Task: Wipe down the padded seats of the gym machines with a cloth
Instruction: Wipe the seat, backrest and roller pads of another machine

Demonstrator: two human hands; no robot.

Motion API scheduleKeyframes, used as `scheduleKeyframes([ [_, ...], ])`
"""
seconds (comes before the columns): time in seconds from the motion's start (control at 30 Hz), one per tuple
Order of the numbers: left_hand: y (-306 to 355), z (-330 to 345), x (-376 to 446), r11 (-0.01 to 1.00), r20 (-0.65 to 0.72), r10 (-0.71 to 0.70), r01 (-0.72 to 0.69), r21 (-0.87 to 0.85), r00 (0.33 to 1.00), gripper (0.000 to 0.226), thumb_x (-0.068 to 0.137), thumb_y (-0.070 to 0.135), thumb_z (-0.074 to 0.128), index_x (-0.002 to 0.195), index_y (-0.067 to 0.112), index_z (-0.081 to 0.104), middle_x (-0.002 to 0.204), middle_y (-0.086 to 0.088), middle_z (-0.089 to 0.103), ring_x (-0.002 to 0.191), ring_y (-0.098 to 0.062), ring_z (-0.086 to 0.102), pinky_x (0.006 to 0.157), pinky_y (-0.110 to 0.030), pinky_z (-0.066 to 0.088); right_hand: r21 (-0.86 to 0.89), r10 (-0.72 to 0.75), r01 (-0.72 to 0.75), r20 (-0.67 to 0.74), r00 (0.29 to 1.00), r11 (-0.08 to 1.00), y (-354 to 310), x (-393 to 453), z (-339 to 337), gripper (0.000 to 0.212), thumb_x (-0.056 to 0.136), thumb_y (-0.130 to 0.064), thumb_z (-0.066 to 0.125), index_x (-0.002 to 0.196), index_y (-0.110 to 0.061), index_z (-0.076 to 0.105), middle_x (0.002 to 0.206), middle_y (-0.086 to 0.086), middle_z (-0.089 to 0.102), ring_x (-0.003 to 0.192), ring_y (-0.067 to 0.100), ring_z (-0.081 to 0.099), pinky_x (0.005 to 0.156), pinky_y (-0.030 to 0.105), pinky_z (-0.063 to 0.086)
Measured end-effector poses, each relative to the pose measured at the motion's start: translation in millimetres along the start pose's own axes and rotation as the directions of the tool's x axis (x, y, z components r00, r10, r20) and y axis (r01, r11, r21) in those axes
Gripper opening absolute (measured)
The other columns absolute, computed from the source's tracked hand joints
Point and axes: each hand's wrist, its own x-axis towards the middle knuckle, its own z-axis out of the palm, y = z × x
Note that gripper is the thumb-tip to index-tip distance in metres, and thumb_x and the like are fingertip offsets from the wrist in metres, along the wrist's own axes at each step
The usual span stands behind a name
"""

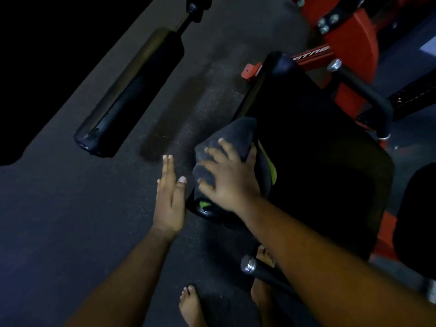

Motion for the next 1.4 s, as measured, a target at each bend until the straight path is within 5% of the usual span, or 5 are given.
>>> scheduleKeyframes([
  [0.43, 47.8, 26.4, -10.9, 0.541, 0.490, 0.374, -0.615, 0.575, 0.787, 0.084, 0.099, 0.071, 0.017, 0.165, 0.021, 0.002, 0.172, -0.001, -0.010, 0.159, -0.015, -0.010, 0.126, -0.058, -0.006, 0.100, 0.340, -0.349, 0.102, 0.935, 0.932, 42.3, -127.7, 28.8, 0.100, 0.077, -0.091, 0.037, 0.158, -0.052, -0.006, 0.169, -0.010, -0.022, 0.156, 0.025, -0.020, 0.109, 0.081, -0.001],
  [0.8, 66.9, 112.6, -26.8, 0.198, 0.758, 0.349, -0.833, 0.516, 0.552, 0.083, 0.100, 0.071, 0.020, 0.164, 0.019, 0.010, 0.173, -0.006, 0.001, 0.160, -0.020, -0.001, 0.120, -0.072, -0.004, -0.051, 0.286, -0.282, 0.081, 0.955, 0.958, 136.7, -244.1, 63.5, 0.105, 0.078, -0.085, 0.048, 0.160, -0.046, -0.005, 0.173, -0.003, 0.000, 0.156, 0.027, 0.013, 0.108, 0.071, 0.028],
  [1.07, 98.2, 122.5, -68.6, 0.299, 0.733, 0.006, -0.701, 0.647, 0.680, 0.091, 0.092, 0.080, 0.001, 0.160, 0.021, -0.015, 0.170, -0.001, -0.020, 0.156, -0.018, -0.021, 0.118, -0.068, -0.016, 0.033, 0.501, -0.541, 0.334, 0.799, 0.840, 152.8, -305.1, 15.2, 0.080, 0.093, -0.023, 0.063, 0.158, -0.046, 0.023, 0.145, 0.008, 0.038, 0.129, 0.037, 0.045, 0.097, 0.051, 0.051],
  [1.2, 154.2, 123.9, -106.0, 0.675, 0.687, -0.228, -0.396, 0.622, 0.690, 0.098, 0.091, 0.084, 0.025, 0.164, 0.026, -0.005, 0.171, 0.006, -0.010, 0.158, -0.014, -0.011, 0.122, -0.054, -0.018, 0.295, 0.525, -0.555, 0.180, 0.832, 0.778, 131.6, -318.4, -41.1, 0.072, 0.088, -0.017, 0.071, 0.152, -0.037, 0.045, 0.128, 0.006, 0.049, 0.117, 0.036, 0.052, 0.087, 0.048, 0.054],
  [1.4, 238.0, 107.9, -147.5, 0.992, 0.736, -0.120, 0.104, 0.068, 0.666, 0.046, 0.091, 0.041, 0.076, 0.130, 0.024, 0.060, 0.124, 0.007, 0.070, 0.122, -0.018, 0.065, 0.087, -0.015, 0.051, 0.494, 0.584, -0.500, -0.020, 0.811, 0.711, 97.7, -325.1, -139.0, 0.068, 0.089, -0.041, 0.070, 0.151, -0.029, 0.047, 0.133, 0.003, 0.047, 0.123, 0.032, 0.048, 0.095, 0.047, 0.051],
])
